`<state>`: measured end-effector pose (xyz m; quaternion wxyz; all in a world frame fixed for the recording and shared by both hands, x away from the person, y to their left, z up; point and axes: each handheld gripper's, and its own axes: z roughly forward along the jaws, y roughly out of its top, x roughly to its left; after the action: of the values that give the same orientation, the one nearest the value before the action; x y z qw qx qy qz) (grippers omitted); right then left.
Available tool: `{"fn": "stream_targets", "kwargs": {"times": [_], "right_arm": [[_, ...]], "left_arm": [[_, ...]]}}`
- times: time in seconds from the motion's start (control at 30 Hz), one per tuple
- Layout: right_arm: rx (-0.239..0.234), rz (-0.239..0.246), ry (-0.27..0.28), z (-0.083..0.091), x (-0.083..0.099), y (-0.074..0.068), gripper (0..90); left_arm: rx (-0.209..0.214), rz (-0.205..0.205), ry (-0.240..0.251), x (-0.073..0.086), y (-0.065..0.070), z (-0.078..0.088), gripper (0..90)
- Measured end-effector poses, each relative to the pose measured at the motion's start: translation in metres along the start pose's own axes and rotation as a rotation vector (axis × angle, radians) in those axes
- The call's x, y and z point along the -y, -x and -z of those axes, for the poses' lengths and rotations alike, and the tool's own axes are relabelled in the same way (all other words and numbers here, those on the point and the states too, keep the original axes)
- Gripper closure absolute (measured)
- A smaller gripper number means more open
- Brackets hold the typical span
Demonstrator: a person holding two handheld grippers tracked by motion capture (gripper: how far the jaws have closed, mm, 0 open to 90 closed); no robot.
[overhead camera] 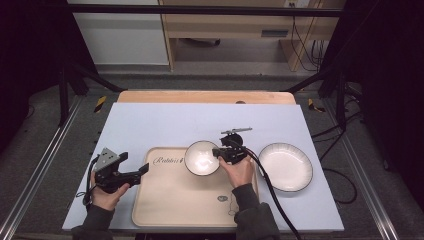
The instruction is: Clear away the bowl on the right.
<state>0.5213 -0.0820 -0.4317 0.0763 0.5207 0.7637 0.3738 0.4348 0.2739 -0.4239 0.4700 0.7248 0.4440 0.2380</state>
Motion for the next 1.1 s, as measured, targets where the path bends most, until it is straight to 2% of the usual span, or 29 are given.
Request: {"fn": "stream_targets", "kwargs": {"times": [0.37, 0.83, 1.1], "right_arm": [[0.001, -0.008, -0.032, -0.011, 0.003, -0.001, 81.6], [-0.015, -0.020, -0.034, -0.015, 0.003, 0.003, 81.6], [0.001, -0.011, -0.038, -0.018, 0.004, 0.004, 81.7]], "left_arm": [[-0.001, 0.000, -0.001, 0.000, 0.000, 0.000, 11.1], [-0.002, 0.000, -0.006, 0.001, 0.000, -0.001, 11.1], [-0.001, -0.001, -0.011, 0.002, 0.000, -0.003, 11.1]]}}
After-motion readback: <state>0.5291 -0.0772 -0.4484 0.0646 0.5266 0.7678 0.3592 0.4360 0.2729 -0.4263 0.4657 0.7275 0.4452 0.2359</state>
